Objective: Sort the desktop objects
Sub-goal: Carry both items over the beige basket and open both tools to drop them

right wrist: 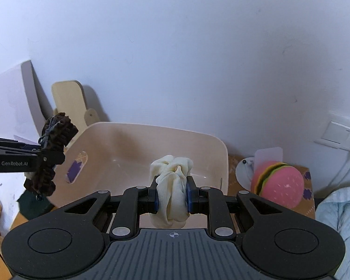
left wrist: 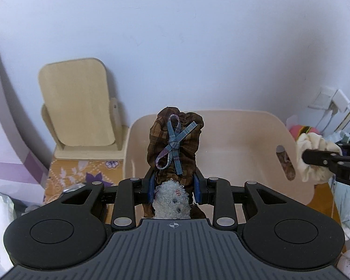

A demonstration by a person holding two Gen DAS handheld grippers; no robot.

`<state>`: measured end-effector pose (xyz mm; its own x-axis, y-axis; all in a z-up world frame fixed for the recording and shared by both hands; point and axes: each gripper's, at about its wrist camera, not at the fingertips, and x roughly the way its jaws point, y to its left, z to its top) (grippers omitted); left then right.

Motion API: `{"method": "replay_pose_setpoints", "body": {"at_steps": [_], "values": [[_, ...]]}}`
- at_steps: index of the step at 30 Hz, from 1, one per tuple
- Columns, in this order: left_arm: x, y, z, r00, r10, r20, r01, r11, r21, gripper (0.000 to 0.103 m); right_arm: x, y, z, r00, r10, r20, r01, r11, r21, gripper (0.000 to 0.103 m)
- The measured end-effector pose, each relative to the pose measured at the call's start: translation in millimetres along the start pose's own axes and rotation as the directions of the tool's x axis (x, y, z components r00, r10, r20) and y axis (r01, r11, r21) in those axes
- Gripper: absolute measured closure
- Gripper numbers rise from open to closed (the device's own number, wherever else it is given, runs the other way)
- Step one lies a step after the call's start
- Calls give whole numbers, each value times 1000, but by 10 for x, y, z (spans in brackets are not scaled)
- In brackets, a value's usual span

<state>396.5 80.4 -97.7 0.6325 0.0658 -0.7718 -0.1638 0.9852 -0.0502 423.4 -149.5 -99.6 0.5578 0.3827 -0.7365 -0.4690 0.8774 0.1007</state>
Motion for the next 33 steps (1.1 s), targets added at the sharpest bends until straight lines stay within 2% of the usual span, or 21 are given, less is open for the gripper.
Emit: {"method": "replay_pose_setpoints", "body": {"at_steps": [10,14,17,24,25,26,27,29,31,33], "values": [[623,-190,-63,995,24,-100,-18,998,57,72,706,32,-117,991,-40,-131,39,999,-9,84],[852,-312,-174,985,25,-169,-6,994,110,72,851,90,-224,984,-51,-173,45,998,-39,84],[954,-381,-251,981,56,-183,-27,987,158,72,943,136,-309,977,-67,-203,53,996,-76,84],[1079,-405,-304,972,79,-222,-41,984,173,70,1105,244,-449,963,-93,-253,57,987,-147,82],[1089,-397,-315,970,78,-228,-40,985,165,69,1127,249,-461,961,-94,-260,56,987,-150,79],[1088,-384,-327,970,76,-230,-42,988,151,66,1139,247,-479,959,-96,-266,57,987,-151,69],[1079,-368,-338,971,75,-227,-45,990,133,63,1156,248,-485,959,-99,-267,61,987,-146,64],[1042,-344,-356,974,63,-219,-41,994,103,47,1187,243,-467,960,-102,-262,71,989,-128,59],[984,-358,-354,978,61,-201,-44,995,92,36,1153,234,-470,964,-79,-255,50,992,-118,53],[920,-352,-314,981,57,-184,-41,995,88,34,1086,248,-468,970,-58,-237,31,993,-116,44]]}}
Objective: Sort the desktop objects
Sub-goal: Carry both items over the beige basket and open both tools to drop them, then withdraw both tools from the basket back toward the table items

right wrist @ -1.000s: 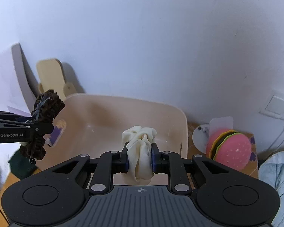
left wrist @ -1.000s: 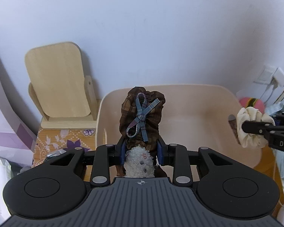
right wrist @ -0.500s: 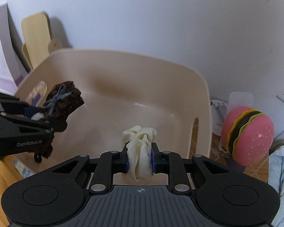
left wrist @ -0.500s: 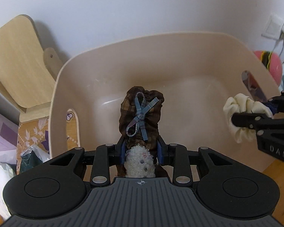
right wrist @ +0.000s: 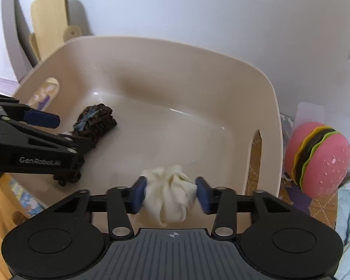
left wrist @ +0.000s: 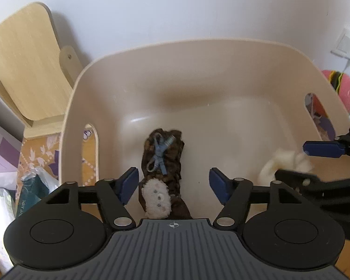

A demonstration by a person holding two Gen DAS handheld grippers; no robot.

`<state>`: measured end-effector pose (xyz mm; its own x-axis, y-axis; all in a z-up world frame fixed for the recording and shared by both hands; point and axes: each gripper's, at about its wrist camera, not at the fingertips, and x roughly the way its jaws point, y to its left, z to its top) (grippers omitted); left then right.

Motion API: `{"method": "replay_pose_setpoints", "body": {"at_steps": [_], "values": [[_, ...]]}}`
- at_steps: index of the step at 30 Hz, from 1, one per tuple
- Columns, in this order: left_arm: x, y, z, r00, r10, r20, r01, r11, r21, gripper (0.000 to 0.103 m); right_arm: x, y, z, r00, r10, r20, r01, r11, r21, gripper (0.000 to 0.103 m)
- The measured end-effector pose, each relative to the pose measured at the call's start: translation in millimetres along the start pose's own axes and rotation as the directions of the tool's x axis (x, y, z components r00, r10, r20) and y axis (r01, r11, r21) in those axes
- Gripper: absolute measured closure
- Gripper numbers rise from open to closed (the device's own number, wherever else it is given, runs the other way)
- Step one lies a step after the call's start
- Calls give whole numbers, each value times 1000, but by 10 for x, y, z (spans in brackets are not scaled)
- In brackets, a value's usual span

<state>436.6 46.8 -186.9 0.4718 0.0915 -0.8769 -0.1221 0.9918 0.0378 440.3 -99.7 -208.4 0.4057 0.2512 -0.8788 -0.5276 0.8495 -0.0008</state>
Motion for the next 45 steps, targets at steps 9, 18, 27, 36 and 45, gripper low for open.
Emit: {"method": "replay_pose_setpoints", "body": {"at_steps": [9,18,27,36,45], "values": [[-463,160,14,997,3,79,0,999,-44,29,-508,19,-97,993,-8,121,7,1000,5,5],[-1055,285,-456,994,10,108,-1,996,-86,28,-1005,-28,-396,981,-30,191,6,992,124,1],[-1237,204,-1077,999,13,52,-11,999,-39,28,-1215,178,-1131,993,12,117,-34,981,190,0],[-1202,120,-1494,1000,16,-6,-16,1000,24,28,-1227,539,-1696,998,58,7,-59,985,164,0],[-1152,48,-1705,999,10,-52,-6,997,75,28,-1197,712,-1881,995,93,-46,-83,978,189,0]]}}
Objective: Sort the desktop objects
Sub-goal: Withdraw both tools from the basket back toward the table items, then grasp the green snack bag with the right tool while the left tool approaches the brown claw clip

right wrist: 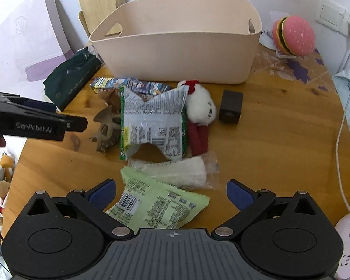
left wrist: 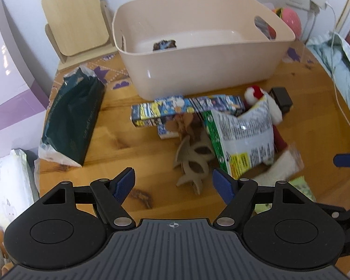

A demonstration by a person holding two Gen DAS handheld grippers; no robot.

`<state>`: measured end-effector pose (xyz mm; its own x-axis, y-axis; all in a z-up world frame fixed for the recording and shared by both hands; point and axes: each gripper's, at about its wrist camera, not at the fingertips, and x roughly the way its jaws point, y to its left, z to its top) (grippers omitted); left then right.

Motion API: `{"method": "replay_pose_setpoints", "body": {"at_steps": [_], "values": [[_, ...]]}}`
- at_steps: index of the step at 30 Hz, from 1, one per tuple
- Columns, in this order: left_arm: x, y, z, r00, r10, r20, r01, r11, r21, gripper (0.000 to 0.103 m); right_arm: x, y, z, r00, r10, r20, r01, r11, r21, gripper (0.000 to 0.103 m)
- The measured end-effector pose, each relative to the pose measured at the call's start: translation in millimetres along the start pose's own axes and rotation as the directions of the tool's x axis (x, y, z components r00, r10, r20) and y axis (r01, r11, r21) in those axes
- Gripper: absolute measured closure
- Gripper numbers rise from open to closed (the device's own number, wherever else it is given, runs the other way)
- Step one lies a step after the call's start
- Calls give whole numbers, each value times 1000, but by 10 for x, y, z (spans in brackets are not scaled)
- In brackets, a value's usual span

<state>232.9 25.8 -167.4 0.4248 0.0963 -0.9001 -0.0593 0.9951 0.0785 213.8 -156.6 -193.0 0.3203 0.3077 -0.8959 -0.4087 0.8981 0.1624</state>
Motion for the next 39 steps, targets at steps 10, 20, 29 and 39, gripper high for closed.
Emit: {"method": "replay_pose_setpoints", "body": {"at_steps": [10,20,29,39], "values": [[142,-99,-124,999,-15,-31,17,997,81,28,244,70,-84,994,20,-104,-20,1000,6,0],[335,-122,-147,998,-30,-49,35,994,106,28,336,116,-130,992,42,-122,-41,999,10,0],[335,-157,-141,998,-48,-47,52,994,94,28,389,46,-91,982,63,-175,-37,988,149,0],[367,-122,-127,998,-41,-47,45,996,80,28,549,99,-145,981,79,-175,-41,976,215,1]]}}
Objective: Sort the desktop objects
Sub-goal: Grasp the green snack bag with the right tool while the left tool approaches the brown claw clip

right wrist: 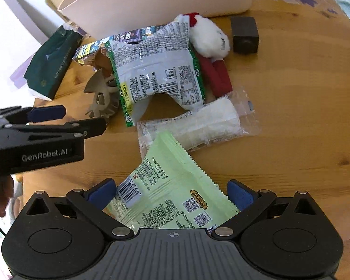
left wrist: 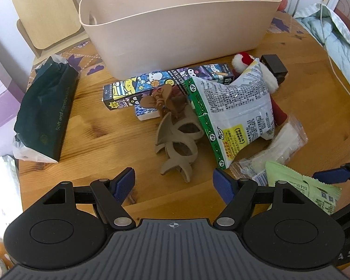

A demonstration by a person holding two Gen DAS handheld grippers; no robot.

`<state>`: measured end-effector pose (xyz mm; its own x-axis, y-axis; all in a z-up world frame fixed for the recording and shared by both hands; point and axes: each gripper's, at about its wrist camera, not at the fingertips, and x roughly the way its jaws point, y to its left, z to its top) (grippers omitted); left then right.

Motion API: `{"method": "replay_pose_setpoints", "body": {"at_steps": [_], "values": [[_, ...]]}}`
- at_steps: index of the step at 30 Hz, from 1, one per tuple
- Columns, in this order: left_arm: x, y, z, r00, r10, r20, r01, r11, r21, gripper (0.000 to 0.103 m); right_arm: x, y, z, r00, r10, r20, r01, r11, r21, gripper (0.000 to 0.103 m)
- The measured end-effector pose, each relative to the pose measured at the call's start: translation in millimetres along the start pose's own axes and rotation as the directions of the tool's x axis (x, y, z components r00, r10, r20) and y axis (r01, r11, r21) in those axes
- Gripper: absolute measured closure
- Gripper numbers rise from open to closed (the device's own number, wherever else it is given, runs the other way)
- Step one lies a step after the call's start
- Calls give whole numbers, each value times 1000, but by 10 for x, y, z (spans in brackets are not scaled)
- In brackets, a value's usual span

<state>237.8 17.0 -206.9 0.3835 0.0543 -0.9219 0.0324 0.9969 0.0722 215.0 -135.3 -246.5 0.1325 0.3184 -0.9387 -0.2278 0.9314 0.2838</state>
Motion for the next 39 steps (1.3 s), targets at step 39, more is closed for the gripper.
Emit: {"method": "replay_pose_setpoints", "body": {"at_steps": [39], "values": [[452,1,218,999,-9,-54,9,1000,4,28,-365,-109,-365,987,82,-139,-131,907,-401,8]]}}
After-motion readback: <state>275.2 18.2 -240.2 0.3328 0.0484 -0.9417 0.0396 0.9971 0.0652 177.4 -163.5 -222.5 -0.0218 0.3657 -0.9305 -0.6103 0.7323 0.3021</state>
